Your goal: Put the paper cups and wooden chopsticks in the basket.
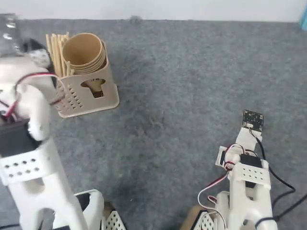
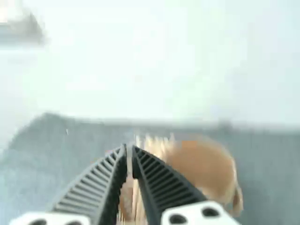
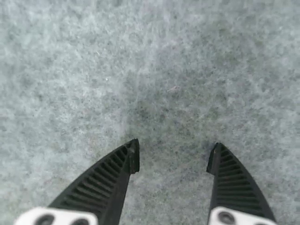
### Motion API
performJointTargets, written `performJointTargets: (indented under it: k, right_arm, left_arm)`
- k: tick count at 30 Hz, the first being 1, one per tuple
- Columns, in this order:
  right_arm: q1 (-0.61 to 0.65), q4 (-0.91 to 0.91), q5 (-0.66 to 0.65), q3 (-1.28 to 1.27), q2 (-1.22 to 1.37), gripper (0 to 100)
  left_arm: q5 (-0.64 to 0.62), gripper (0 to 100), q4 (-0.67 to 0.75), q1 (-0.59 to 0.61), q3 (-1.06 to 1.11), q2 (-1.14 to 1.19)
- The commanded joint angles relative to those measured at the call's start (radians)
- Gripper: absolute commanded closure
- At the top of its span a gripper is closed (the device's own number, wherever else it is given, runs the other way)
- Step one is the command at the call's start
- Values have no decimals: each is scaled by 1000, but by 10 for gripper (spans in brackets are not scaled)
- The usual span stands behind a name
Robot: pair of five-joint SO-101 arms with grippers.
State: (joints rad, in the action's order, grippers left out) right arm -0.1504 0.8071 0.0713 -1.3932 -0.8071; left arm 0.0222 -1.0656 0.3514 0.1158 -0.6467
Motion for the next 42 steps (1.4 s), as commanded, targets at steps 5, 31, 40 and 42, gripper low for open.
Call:
performJointTargets:
  k: [5, 31, 40, 42]
  right_arm:
    - [-2, -16, -8, 5, -22, 747]
    - [-2, -18, -8, 5, -22, 747]
    - [-2, -13, -8, 3, -22, 747]
    - [-2, -13, -8, 3, -22, 747]
  left_arm:
    - [-92, 986, 764, 18, 320, 2]
    - [227, 915, -310, 265, 407, -420]
    - [229, 913, -147, 334, 938, -606]
    - [239, 912, -120, 379, 998, -574]
